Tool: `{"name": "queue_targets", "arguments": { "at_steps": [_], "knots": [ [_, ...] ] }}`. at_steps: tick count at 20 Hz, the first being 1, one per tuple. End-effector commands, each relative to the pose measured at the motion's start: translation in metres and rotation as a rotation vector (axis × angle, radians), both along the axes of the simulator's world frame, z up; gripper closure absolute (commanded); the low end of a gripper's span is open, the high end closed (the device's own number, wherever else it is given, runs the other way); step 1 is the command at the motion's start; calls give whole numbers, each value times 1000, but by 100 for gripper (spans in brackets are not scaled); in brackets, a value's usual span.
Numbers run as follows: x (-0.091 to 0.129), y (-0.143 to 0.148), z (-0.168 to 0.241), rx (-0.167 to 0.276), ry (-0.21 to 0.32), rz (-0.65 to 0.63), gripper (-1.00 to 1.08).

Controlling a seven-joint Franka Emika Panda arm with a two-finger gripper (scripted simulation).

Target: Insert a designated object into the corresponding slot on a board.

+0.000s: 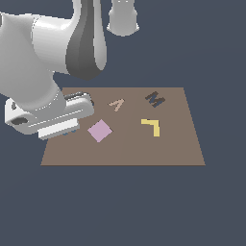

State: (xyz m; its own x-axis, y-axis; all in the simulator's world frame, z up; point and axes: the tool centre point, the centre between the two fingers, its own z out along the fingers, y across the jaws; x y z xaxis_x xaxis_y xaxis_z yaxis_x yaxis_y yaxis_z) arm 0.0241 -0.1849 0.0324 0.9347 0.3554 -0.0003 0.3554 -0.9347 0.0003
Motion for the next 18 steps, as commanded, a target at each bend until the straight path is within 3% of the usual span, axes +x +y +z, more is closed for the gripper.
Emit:
{"name": "queue_targets", "arguments": {
  "at_steps": [1, 18],
  "knots": [
    [-8, 0, 1, 0, -1, -82, 108],
    [-69, 25, 6, 0, -1, -739, 108]
  ]
}}
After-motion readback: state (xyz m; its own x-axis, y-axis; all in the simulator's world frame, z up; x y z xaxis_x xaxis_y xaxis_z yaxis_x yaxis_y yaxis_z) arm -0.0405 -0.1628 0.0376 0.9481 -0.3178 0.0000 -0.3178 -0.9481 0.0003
